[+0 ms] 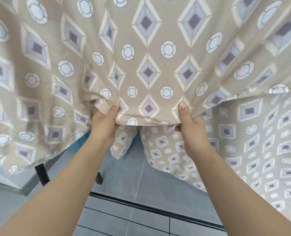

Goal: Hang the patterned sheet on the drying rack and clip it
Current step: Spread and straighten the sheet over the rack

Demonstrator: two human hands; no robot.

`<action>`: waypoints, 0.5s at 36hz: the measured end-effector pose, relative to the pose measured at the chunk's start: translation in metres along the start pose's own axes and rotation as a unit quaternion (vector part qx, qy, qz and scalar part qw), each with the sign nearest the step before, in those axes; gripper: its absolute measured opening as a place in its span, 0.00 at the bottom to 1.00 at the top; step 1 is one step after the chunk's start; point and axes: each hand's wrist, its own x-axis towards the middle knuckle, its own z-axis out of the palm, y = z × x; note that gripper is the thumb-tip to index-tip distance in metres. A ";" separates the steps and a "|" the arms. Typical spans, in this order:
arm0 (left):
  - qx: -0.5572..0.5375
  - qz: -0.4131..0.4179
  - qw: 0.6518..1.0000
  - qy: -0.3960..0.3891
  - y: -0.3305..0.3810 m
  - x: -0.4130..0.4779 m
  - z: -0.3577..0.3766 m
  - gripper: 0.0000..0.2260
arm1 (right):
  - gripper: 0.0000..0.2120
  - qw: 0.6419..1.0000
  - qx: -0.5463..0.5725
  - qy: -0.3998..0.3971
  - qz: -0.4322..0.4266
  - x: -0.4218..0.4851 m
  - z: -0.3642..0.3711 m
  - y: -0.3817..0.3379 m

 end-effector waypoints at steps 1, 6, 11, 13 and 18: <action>0.005 0.001 1.000 -0.003 -0.003 0.000 -0.001 0.07 | 0.12 1.000 -0.004 -0.002 -0.001 -0.001 -0.002 0.003; 0.027 -0.012 1.000 0.001 -0.020 -0.007 -0.004 0.11 | 0.18 0.998 -0.038 0.007 0.042 -0.010 -0.012 0.016; 0.053 -0.050 0.997 0.021 -0.041 -0.016 -0.007 0.04 | 0.13 0.999 -0.022 -0.003 0.049 -0.019 -0.025 0.030; 0.065 -0.056 0.996 0.025 -0.049 -0.018 -0.008 0.04 | 0.15 0.998 -0.030 0.000 0.058 -0.022 -0.031 0.038; 0.119 -0.080 0.989 0.039 -0.070 -0.024 -0.017 0.03 | 0.11 0.996 -0.026 -0.005 0.080 -0.030 -0.038 0.063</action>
